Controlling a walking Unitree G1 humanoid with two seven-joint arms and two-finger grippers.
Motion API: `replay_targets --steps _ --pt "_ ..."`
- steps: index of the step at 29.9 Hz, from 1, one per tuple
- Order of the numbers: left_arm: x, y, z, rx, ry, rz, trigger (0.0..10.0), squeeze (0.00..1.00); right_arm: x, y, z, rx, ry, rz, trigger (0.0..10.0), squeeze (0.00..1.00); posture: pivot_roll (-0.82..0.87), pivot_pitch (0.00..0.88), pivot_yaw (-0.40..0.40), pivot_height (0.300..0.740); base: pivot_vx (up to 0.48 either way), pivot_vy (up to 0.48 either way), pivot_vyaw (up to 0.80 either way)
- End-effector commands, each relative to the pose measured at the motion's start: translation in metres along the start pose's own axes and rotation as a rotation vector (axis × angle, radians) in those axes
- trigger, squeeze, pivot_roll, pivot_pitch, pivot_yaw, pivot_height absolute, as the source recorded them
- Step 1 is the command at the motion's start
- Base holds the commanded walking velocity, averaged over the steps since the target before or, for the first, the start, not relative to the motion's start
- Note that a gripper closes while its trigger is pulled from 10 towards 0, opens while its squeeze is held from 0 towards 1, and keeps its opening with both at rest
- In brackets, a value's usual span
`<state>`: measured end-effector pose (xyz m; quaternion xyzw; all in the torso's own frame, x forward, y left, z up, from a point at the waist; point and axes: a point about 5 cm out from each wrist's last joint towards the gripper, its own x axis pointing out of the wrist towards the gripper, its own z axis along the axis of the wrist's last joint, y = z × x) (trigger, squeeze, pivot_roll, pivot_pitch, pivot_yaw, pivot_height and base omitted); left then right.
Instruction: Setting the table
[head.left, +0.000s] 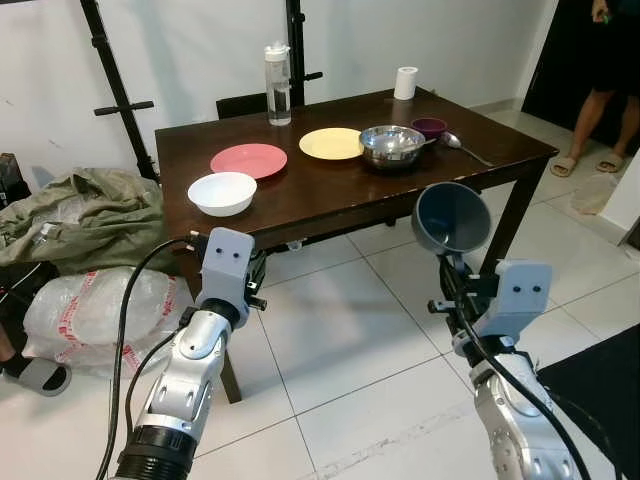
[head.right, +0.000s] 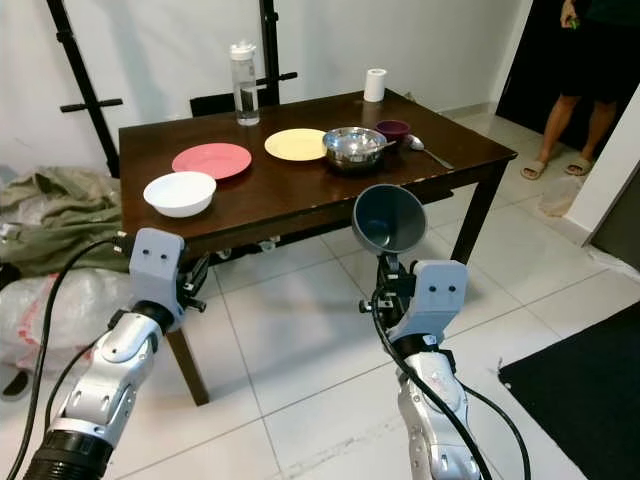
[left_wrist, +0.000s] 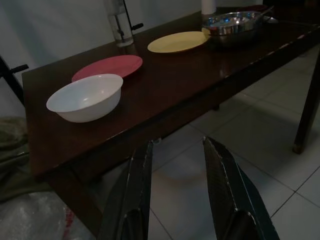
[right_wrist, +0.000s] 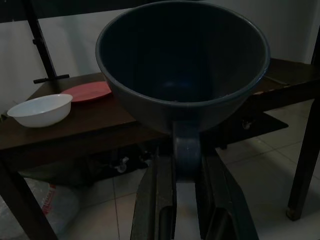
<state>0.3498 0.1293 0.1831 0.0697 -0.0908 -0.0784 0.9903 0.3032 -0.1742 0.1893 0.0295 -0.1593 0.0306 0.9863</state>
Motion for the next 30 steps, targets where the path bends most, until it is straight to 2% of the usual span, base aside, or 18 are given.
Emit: replay_targets --steps 1,13,21,30 --pt "-0.0087 -0.0066 -0.0140 0.017 0.044 -0.027 10.0 0.00 -0.0017 0.0011 -0.0029 0.002 0.006 0.003 10.0 0.00 -0.04 0.049 0.117 0.740 0.000 0.000 0.00" --pt "-0.0108 -0.0050 -0.0160 0.021 0.051 -0.028 10.0 0.00 -0.0030 0.0016 -0.0041 0.001 0.011 0.005 10.0 0.00 -0.04 0.043 0.120 0.740 0.000 0.000 0.00" --pt "-0.0131 -0.0092 -0.0181 0.022 0.053 -0.041 10.0 0.00 -0.0029 0.0042 -0.0049 0.000 0.012 0.018 10.0 0.00 -0.04 0.028 0.122 0.740 0.000 0.000 0.00" --pt "-0.0093 -0.0074 -0.0163 0.018 0.048 -0.033 10.0 0.00 -0.0007 0.0024 -0.0029 -0.001 0.002 0.014 10.0 0.00 -0.04 0.025 0.119 0.740 0.000 0.000 0.00"
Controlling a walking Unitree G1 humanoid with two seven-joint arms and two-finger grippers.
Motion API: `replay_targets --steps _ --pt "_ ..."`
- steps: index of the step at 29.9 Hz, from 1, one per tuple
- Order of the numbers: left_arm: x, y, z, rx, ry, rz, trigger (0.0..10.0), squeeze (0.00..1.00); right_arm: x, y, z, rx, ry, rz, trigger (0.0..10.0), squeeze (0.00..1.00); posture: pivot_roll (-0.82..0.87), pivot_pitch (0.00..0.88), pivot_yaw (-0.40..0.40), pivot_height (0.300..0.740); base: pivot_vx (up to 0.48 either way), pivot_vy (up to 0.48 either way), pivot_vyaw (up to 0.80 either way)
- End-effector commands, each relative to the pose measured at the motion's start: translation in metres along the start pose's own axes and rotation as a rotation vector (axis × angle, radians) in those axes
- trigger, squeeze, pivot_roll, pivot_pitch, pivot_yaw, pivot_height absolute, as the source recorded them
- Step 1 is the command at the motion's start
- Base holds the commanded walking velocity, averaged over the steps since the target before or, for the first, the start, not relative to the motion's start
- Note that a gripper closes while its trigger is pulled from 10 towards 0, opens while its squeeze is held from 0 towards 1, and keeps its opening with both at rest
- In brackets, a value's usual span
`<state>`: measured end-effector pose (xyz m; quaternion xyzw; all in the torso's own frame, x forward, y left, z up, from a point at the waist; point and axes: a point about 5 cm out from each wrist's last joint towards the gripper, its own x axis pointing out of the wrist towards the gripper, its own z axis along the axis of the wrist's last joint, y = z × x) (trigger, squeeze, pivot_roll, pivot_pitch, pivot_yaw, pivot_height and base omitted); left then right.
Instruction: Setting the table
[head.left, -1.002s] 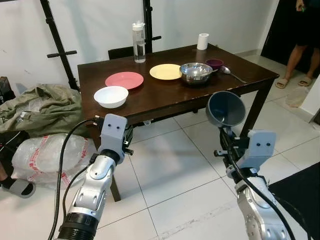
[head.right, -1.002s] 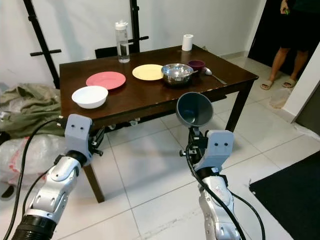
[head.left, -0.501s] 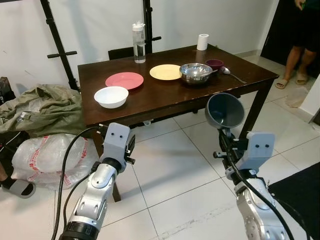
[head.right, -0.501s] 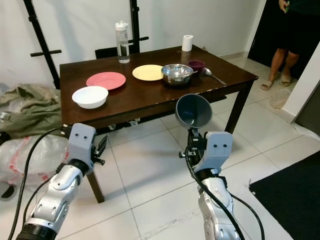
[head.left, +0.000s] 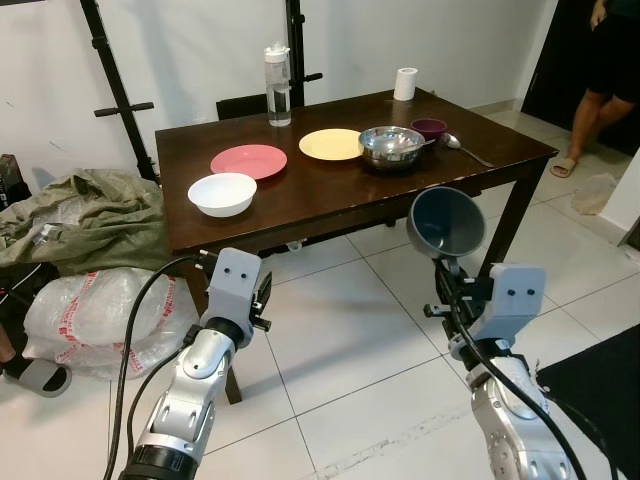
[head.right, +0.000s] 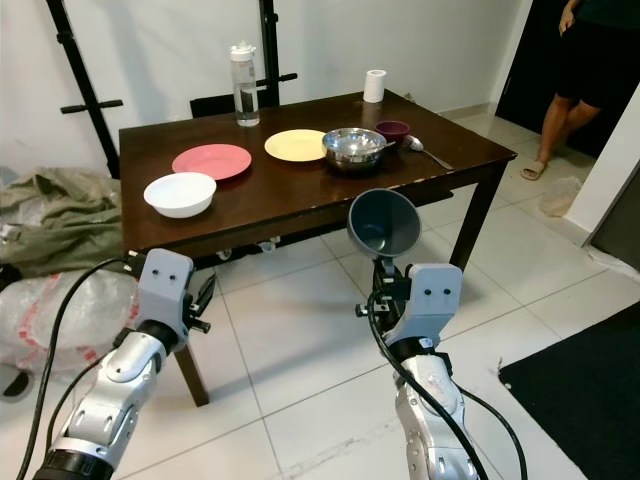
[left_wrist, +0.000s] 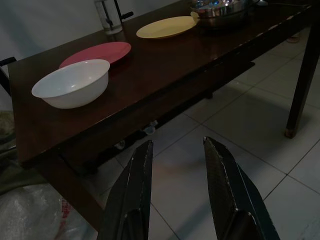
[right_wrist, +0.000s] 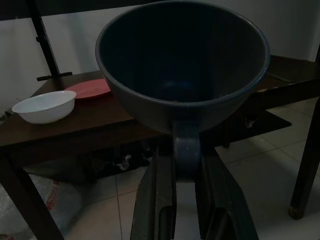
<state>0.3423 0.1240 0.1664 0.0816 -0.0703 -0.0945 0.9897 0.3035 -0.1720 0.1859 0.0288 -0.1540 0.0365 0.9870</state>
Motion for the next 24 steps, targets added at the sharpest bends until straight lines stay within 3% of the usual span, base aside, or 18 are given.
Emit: replay_targets --steps 1,24 --pt "-0.0001 0.0017 -0.0029 -0.001 0.010 0.007 10.0 0.00 -0.0005 0.0003 -0.0008 -0.002 -0.005 0.001 10.0 0.00 -0.04 0.025 0.119 0.740 0.000 0.000 0.00" --pt "-0.0025 0.0027 -0.0039 0.007 0.013 0.002 10.0 0.00 -0.0022 0.0037 -0.0031 0.002 0.003 0.015 10.0 0.00 -0.04 0.026 0.122 0.740 0.000 0.000 0.00"
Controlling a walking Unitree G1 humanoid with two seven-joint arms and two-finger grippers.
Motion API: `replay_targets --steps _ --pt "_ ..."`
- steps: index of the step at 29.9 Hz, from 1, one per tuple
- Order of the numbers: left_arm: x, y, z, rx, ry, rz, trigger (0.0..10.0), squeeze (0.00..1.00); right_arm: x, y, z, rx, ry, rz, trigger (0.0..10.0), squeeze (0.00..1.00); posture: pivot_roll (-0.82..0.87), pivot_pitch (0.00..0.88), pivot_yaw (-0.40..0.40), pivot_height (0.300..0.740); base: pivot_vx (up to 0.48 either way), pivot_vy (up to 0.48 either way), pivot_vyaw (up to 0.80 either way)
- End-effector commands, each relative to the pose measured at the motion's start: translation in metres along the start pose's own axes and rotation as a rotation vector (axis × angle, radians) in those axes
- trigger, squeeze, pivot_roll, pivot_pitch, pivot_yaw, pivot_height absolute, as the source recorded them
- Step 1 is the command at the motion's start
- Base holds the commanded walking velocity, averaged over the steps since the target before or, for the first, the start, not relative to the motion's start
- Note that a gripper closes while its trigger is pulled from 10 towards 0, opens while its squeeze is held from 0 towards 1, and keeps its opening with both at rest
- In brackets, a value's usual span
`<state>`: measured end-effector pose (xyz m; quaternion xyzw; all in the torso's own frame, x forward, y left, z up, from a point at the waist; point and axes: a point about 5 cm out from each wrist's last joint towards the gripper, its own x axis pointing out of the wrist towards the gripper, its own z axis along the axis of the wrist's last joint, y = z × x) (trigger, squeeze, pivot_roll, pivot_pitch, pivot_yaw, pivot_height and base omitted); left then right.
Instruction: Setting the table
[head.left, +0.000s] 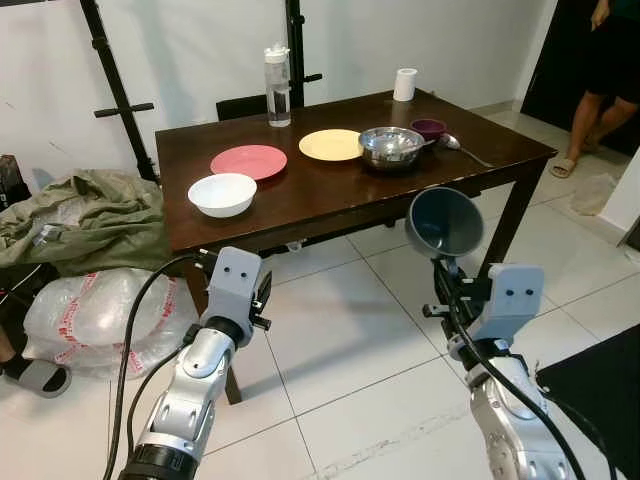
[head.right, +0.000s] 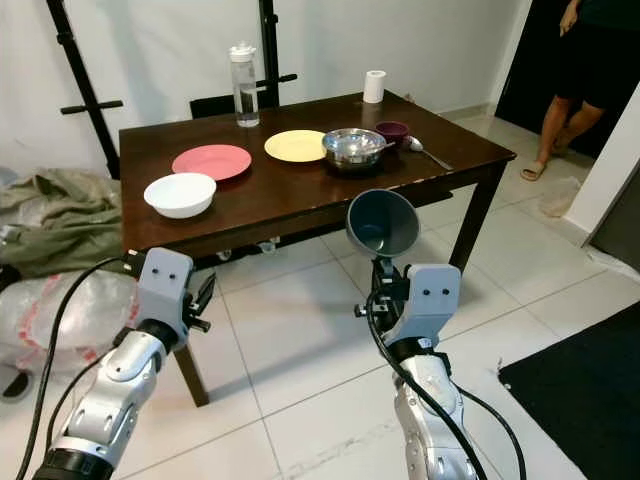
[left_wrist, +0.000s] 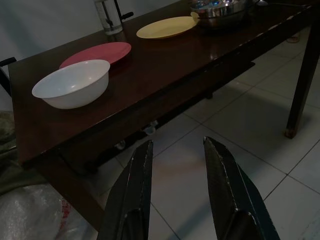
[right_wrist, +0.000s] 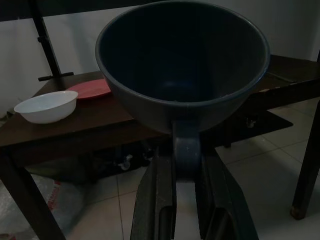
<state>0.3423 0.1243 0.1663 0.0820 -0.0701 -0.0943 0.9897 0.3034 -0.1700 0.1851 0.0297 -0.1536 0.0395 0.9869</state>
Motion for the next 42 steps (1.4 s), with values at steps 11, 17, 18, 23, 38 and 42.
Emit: replay_targets --steps 11,17,18,23,38,42 --pt "-0.002 0.003 -0.003 0.006 0.012 0.002 10.0 0.00 -0.001 0.002 -0.002 -0.001 0.000 0.011 10.0 0.00 -0.04 0.025 0.122 0.740 0.000 0.000 0.00" --pt "-0.002 0.003 -0.004 0.004 0.015 0.003 10.0 0.00 -0.001 0.002 -0.002 -0.001 0.002 0.013 10.0 0.00 -0.04 0.026 0.122 0.740 0.000 0.000 0.00" --pt "-0.002 0.003 -0.004 0.004 0.015 0.002 10.0 0.00 -0.002 0.002 -0.002 -0.001 0.001 0.012 10.0 0.00 -0.04 0.026 0.122 0.740 0.000 0.000 0.00" --pt "-0.002 0.003 -0.003 0.003 0.013 0.002 10.0 0.00 -0.001 0.002 -0.002 -0.001 0.000 0.011 10.0 0.00 -0.04 0.026 0.123 0.740 0.000 0.000 0.00" --pt "0.002 0.004 0.003 0.008 -0.005 -0.001 10.0 0.00 0.000 0.000 0.000 -0.005 -0.008 0.000 10.0 0.00 -0.04 0.027 0.120 0.740 0.000 0.000 0.00" --pt "0.006 0.008 0.015 -0.003 -0.039 -0.007 10.0 0.00 0.002 -0.003 0.004 -0.004 -0.021 -0.015 10.0 0.00 -0.03 0.037 0.126 0.740 0.000 0.000 0.00"
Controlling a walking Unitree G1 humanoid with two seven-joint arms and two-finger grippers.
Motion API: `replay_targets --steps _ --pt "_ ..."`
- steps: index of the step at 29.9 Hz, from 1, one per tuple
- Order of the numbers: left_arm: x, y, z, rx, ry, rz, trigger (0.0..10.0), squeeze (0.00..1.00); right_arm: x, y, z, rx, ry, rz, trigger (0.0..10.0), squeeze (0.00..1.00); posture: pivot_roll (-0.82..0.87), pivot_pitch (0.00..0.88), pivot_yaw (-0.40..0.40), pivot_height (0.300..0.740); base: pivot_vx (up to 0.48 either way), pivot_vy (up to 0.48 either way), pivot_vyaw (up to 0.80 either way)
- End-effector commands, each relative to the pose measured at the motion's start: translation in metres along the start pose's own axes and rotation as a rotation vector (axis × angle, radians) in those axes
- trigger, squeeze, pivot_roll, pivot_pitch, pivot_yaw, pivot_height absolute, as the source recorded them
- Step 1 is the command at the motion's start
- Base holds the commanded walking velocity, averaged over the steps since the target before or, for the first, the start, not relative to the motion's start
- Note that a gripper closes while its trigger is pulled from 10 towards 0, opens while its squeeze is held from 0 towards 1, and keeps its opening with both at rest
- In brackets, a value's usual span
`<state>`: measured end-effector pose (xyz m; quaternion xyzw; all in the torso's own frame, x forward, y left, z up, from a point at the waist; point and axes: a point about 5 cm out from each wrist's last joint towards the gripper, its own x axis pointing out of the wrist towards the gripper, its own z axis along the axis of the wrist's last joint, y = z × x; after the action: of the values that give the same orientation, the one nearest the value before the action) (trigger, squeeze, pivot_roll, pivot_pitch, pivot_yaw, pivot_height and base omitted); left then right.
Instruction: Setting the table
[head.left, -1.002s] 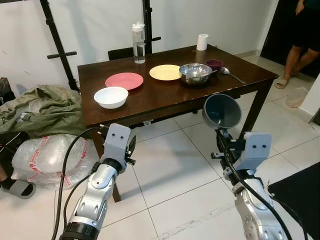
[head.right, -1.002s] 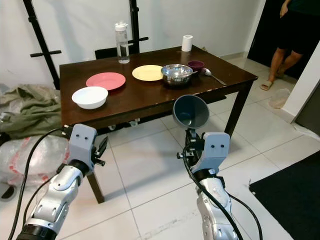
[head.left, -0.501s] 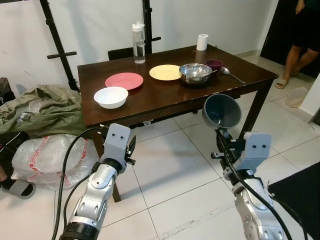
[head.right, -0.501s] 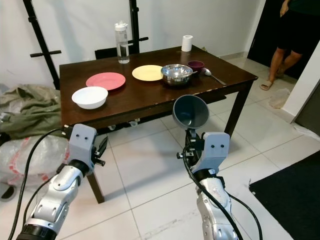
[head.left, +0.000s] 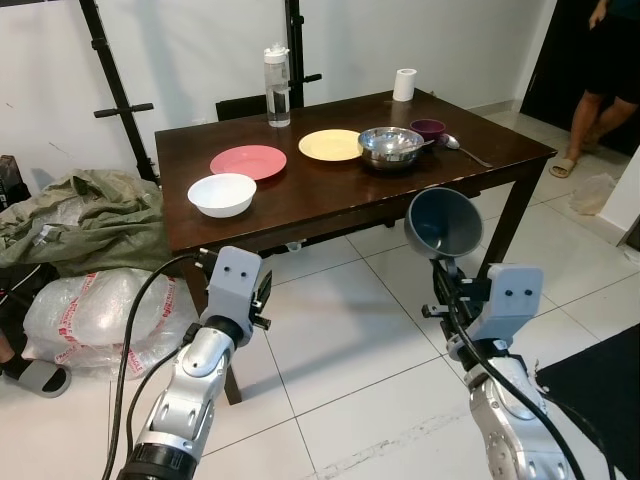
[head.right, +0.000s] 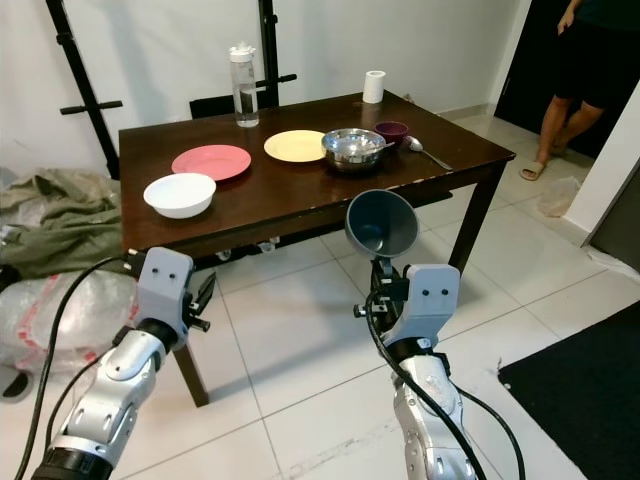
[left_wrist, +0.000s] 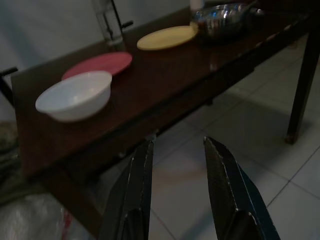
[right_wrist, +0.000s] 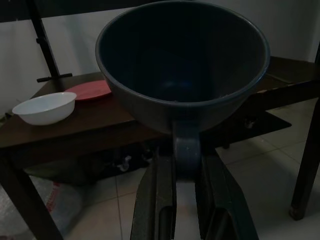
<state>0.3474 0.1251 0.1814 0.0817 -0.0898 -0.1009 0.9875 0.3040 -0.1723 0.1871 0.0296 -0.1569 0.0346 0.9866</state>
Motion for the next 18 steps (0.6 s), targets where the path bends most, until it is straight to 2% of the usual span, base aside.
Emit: replay_targets --steps 1,4,8,18 --pt "-0.001 0.004 0.001 -0.006 0.001 0.003 10.0 0.00 0.001 -0.001 0.003 -0.002 -0.014 -0.005 10.0 0.00 -0.03 0.037 0.126 0.740 0.000 0.000 0.00" --pt "0.004 0.010 0.010 -0.020 -0.017 0.011 10.0 0.00 0.000 -0.005 0.001 -0.009 -0.011 -0.020 10.0 0.00 -0.03 0.029 0.128 0.740 0.000 0.000 0.00" --pt "0.004 0.010 0.008 -0.006 -0.015 0.008 10.0 0.00 0.000 -0.003 0.000 -0.012 -0.003 -0.014 10.0 0.00 -0.03 0.028 0.130 0.740 0.000 0.000 0.00" --pt "-0.008 0.002 -0.014 0.022 0.048 -0.013 10.0 0.00 -0.004 0.004 -0.006 0.001 0.013 0.002 10.0 0.00 -0.03 0.027 0.131 0.740 0.000 0.000 0.00"
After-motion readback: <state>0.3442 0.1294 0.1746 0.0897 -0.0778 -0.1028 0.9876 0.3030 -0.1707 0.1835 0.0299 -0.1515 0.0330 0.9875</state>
